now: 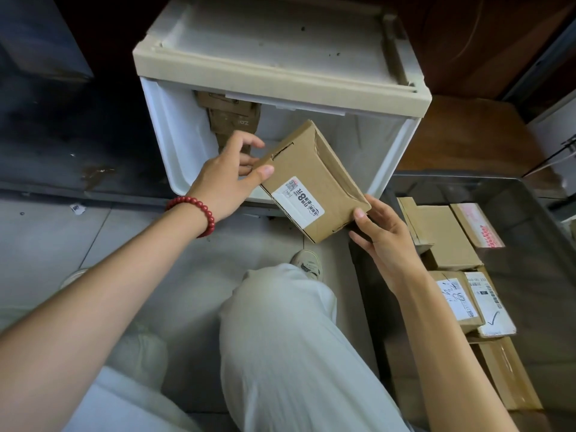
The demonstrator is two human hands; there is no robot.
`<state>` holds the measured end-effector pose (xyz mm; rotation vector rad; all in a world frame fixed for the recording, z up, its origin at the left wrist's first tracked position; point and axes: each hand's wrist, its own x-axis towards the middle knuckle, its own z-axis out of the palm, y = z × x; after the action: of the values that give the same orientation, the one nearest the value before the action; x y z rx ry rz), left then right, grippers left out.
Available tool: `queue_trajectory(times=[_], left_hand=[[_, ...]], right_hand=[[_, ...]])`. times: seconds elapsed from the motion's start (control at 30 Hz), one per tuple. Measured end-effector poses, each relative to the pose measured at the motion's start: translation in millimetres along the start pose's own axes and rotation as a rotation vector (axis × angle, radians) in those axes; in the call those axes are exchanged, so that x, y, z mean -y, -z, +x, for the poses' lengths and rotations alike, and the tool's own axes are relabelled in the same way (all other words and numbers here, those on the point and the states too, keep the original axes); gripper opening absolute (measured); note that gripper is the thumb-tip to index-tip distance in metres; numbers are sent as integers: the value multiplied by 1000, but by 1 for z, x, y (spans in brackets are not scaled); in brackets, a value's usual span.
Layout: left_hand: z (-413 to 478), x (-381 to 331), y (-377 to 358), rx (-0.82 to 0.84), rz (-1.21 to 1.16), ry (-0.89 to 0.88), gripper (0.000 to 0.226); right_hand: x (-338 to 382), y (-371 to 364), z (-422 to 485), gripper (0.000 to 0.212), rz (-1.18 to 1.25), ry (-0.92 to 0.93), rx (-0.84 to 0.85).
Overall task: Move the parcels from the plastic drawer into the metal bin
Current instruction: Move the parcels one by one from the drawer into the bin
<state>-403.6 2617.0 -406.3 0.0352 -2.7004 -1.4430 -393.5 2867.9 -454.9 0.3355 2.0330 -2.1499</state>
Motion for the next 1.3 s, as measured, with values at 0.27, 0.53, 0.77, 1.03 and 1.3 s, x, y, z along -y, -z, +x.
queue_trajectory(times=[0.27, 0.53, 0.77, 1.03, 1.3], left_hand=[[5, -10, -4, -54, -391, 118, 24], [11, -13, -10, 3, -319, 95, 37], [18, -14, -21, 203, -416, 87, 78], [21, -23, -44, 151, -240, 92, 58], [37, -60, -84, 71, -105, 98, 50]], right_hand=[[3, -9, 0, 54, 192, -27, 20], [8, -6, 1, 31, 172, 42, -46], [5, 8, 4, 42, 196, 10, -74], [7, 21, 8, 33, -38, -42, -144], [22, 37, 0, 63, -85, 0, -147]])
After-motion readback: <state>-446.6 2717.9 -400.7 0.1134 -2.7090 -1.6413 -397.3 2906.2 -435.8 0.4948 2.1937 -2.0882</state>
